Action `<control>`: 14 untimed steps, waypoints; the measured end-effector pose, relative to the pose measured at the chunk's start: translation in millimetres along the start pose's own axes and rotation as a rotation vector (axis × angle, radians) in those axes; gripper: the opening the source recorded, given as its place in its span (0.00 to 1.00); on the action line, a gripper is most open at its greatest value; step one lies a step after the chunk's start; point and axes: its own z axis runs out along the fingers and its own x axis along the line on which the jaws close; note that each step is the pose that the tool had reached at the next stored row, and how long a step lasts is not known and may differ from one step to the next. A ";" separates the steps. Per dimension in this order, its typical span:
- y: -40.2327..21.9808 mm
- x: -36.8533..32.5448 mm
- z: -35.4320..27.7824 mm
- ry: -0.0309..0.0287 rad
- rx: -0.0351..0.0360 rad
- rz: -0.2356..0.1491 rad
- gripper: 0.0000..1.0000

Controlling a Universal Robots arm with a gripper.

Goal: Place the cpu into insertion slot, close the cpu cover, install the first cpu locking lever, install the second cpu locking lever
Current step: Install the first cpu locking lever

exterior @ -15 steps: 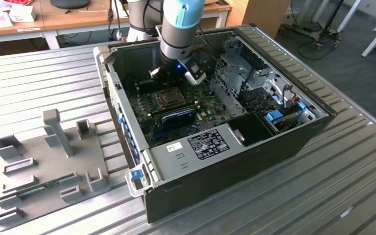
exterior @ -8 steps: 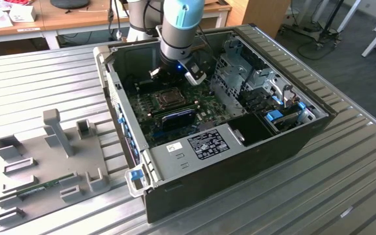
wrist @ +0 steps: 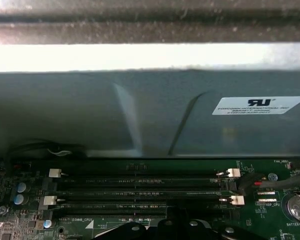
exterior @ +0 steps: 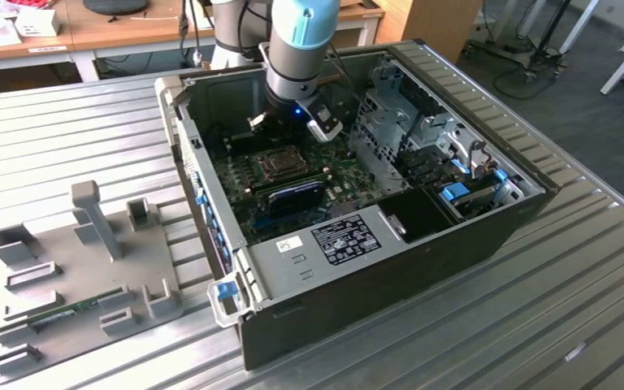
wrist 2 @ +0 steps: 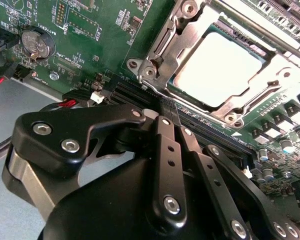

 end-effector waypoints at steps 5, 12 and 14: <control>-0.1 0.0 0.0 0.0000 -0.0013 0.000 0.10; 0.4 -0.1 -0.8 -0.0005 -0.0039 0.000 0.10; 1.2 -0.3 -2.9 -0.0004 -0.0043 0.000 0.10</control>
